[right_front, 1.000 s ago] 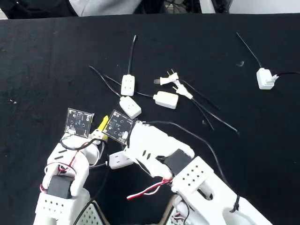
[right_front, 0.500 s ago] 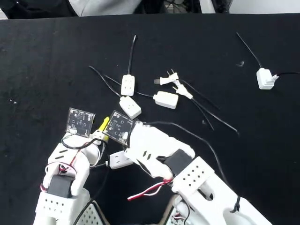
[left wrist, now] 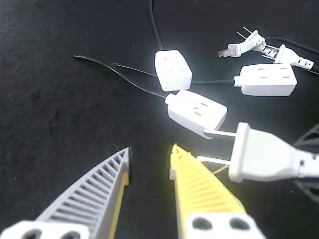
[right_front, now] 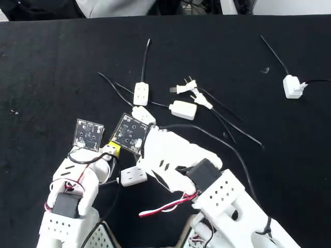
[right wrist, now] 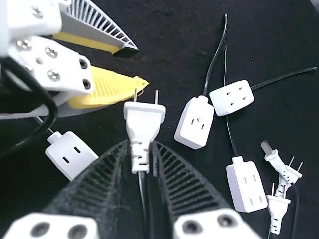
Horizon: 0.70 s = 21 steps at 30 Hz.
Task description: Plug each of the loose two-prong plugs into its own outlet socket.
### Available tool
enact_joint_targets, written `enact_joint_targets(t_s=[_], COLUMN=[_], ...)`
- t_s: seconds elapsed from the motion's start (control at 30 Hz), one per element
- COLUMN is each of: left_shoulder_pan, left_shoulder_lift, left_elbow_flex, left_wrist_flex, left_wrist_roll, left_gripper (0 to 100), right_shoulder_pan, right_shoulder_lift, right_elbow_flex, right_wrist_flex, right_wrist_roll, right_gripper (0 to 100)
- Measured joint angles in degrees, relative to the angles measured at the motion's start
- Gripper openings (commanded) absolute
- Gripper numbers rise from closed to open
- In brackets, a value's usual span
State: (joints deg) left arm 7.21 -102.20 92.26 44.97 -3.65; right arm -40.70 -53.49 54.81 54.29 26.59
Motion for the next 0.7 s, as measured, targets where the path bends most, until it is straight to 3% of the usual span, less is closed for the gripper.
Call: enact_joint_targets(t_s=[0.13, 0.37, 0.7], left_shoulder_pan=[-0.7, -8.2, 2.3], left_shoulder_lift=[-0.2, -0.2, -0.1], left_elbow_flex=[0.0, -3.9, -4.0], left_wrist_flex=[0.4, 2.3, 2.4], left_wrist_roll=[0.0, 3.3, 5.4], left_gripper=[14, 14, 14], right_shoulder_pan=[0.0, -0.2, -4.5], right_shoulder_lift=[0.0, 0.0, 0.0], right_elbow_flex=[0.6, 2.9, 4.7], right_wrist_flex=[0.0, 0.0, -0.2], right_wrist_roll=[0.2, 0.3, 0.3], right_gripper=[1.1, 1.1, 1.1])
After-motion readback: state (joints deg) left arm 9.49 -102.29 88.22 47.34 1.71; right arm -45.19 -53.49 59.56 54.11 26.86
